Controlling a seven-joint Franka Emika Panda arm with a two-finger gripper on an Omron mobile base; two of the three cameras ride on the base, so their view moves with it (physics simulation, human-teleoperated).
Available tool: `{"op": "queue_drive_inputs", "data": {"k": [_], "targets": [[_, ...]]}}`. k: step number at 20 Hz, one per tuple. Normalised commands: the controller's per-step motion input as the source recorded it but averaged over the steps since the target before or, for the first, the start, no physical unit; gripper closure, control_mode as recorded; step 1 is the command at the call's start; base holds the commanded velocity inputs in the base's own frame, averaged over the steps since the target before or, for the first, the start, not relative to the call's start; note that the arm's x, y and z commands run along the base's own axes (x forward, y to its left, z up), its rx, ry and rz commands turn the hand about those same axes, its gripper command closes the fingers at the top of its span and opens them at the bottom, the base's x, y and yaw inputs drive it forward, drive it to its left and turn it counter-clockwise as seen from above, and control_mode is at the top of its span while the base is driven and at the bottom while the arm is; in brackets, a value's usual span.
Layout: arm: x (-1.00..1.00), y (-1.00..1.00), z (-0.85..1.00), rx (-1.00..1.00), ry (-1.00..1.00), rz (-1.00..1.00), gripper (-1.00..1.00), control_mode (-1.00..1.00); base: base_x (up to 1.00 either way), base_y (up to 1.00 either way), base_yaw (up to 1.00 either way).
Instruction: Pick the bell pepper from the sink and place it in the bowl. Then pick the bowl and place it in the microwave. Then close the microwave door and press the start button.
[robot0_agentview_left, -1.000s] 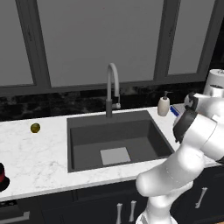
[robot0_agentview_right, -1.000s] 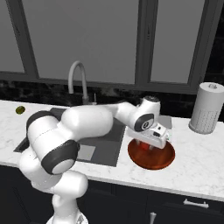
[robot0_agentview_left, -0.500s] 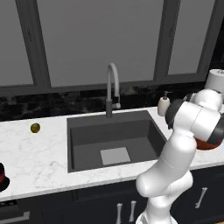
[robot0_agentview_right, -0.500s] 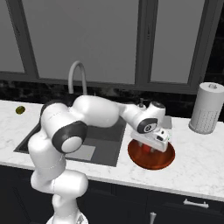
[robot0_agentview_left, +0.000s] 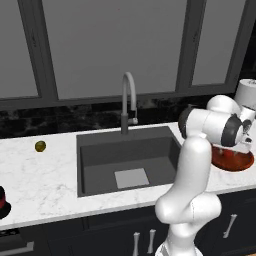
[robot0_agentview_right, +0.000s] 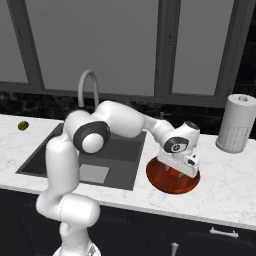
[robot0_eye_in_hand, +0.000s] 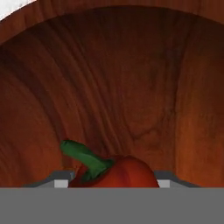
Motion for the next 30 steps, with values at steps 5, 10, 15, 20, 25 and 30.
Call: {"op": "queue_drive_inputs", "data": {"k": [5, 10, 15, 20, 25, 30], "targets": [[0.09, 0.01, -0.46, 0.00, 0.00, 0.00, -1.00, -1.00, 0.00, 0.00, 0.00], [-0.02, 0.06, -0.06, 0.00, 0.00, -0.01, -1.00, -1.00, 0.00, 0.00, 0.00], [-0.26, 0.13, 0.15, -0.01, 0.00, -0.03, -1.00, -1.00, 0.00, 0.00, 0.00], [-0.25, 0.20, 0.39, -0.06, 0.00, -0.04, -1.00, -1.00, 0.00, 0.00, 0.00], [-0.38, 0.63, 0.54, -0.21, -0.01, -0.05, -1.00, -1.00, 0.00, 0.00, 0.00], [-0.14, 0.74, 0.24, -0.25, 0.10, -0.06, -1.00, -1.00, 0.00, 0.00, 0.00]]}}
